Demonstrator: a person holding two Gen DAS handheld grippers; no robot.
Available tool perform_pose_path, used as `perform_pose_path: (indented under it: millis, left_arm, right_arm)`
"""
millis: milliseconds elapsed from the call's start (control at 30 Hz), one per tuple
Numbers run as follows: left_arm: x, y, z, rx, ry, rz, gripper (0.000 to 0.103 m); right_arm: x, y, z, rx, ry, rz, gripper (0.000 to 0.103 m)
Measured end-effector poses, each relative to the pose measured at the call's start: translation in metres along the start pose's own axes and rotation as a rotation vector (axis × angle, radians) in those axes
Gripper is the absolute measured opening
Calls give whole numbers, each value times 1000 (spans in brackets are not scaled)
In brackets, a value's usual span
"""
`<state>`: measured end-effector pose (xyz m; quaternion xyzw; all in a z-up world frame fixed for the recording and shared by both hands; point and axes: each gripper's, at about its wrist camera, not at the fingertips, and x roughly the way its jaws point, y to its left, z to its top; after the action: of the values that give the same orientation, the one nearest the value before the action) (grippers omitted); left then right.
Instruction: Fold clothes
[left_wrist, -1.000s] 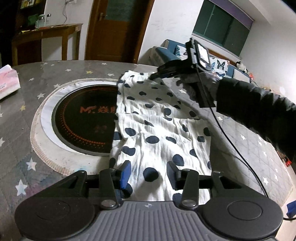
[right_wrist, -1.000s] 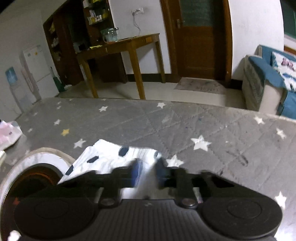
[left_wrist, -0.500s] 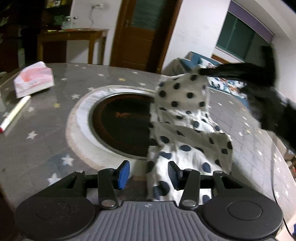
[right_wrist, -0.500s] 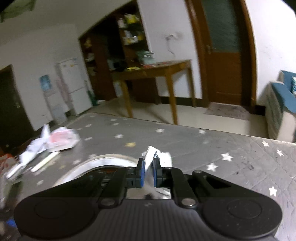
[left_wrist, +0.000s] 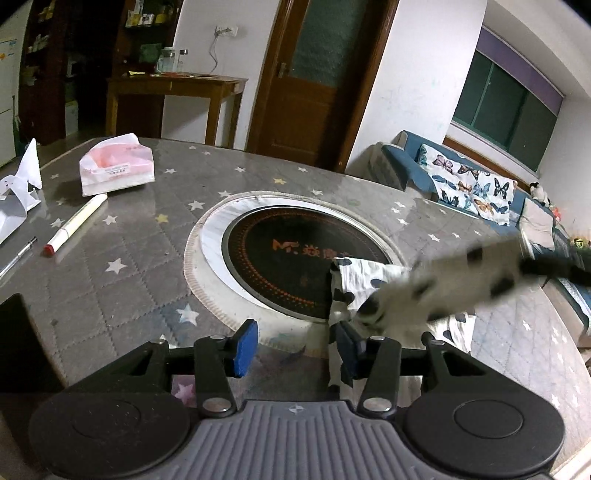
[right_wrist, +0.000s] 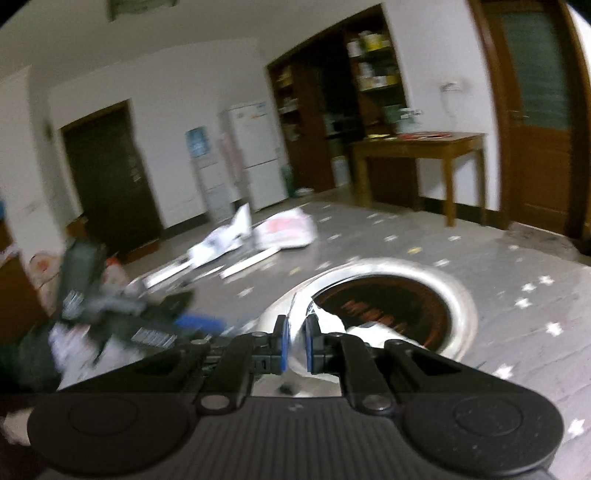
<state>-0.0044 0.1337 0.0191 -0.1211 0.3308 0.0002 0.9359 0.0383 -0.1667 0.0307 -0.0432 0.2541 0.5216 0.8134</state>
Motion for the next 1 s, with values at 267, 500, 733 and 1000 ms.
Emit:
perform_pose_path:
  millis: [267, 500, 733, 1000]
  left_arm:
    - [-11, 2, -2, 3, -26, -10, 52]
    - [-11, -5, 2, 30, -33, -37, 53]
    - [-2, -32, 0, 68, -31, -134, 51]
    - [20, -48, -19, 98, 33, -217, 35]
  right_arm:
    - [14, 53, -45, -225, 155, 75, 11]
    - [19, 48, -44, -171, 173, 63, 20]
    - [41, 35, -48, -59, 190, 67, 25]
    - [48, 39, -70, -49, 262, 120, 34]
